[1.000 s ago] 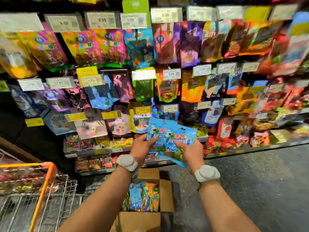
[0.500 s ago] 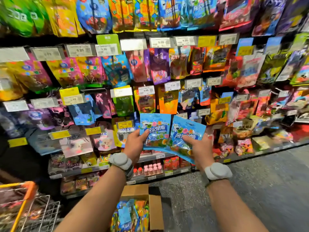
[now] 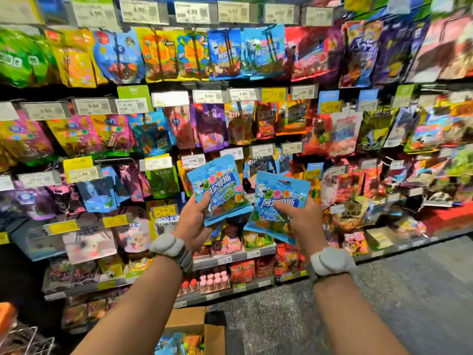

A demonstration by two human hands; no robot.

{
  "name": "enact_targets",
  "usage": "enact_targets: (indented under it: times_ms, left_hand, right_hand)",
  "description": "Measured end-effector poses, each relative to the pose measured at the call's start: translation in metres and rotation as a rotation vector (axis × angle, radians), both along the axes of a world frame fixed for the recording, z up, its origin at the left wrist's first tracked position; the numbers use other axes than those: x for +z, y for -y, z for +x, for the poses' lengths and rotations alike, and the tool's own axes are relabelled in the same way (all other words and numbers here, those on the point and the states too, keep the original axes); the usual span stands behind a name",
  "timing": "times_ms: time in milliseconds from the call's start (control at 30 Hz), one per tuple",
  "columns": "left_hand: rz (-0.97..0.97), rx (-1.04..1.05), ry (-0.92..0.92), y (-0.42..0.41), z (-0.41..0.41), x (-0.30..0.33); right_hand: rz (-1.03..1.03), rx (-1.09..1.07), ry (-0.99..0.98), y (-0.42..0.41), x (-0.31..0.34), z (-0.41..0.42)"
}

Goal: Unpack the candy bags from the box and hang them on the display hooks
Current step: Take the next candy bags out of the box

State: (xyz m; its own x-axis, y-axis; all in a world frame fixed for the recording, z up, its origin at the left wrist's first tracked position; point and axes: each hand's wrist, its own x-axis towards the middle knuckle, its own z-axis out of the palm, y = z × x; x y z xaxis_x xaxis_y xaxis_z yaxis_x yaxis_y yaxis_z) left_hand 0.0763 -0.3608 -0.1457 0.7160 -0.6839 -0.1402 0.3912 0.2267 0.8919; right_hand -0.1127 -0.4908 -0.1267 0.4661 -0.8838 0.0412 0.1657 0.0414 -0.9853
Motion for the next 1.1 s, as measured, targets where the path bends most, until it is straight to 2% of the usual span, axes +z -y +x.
enact_targets:
  times_ms: [200, 300, 500, 567, 700, 867, 1100]
  left_hand:
    - [-0.185, -0.117, -0.122, 0.022, -0.016, 0.023]
    - [-0.259, -0.170, -0.122, 0.029, -0.023, 0.036]
    - [-0.105, -0.110, 0.113, 0.049, -0.022, 0.052]
    - [-0.075, -0.108, 0.142, 0.055, -0.016, 0.056]
    - [-0.107, -0.156, 0.167, 0.071, -0.004, 0.067]
    - [-0.131, -0.118, 0.194, 0.094, 0.021, 0.080]
    - [-0.089, 0.002, 0.464, 0.135, 0.062, 0.108]
  right_hand:
    - [-0.050, 0.027, 0.031, 0.020, 0.023, -0.010]
    - [-0.066, 0.020, 0.056, 0.026, 0.030, -0.010]
    - [-0.121, 0.035, 0.036, 0.044, 0.041, 0.000]
    - [-0.125, 0.039, 0.036, 0.052, 0.046, 0.004]
    - [-0.165, 0.008, 0.043, 0.070, 0.060, 0.011]
    - [-0.229, -0.014, 0.028, 0.095, 0.076, 0.029]
    - [-0.275, -0.087, 0.060, 0.128, 0.104, 0.075]
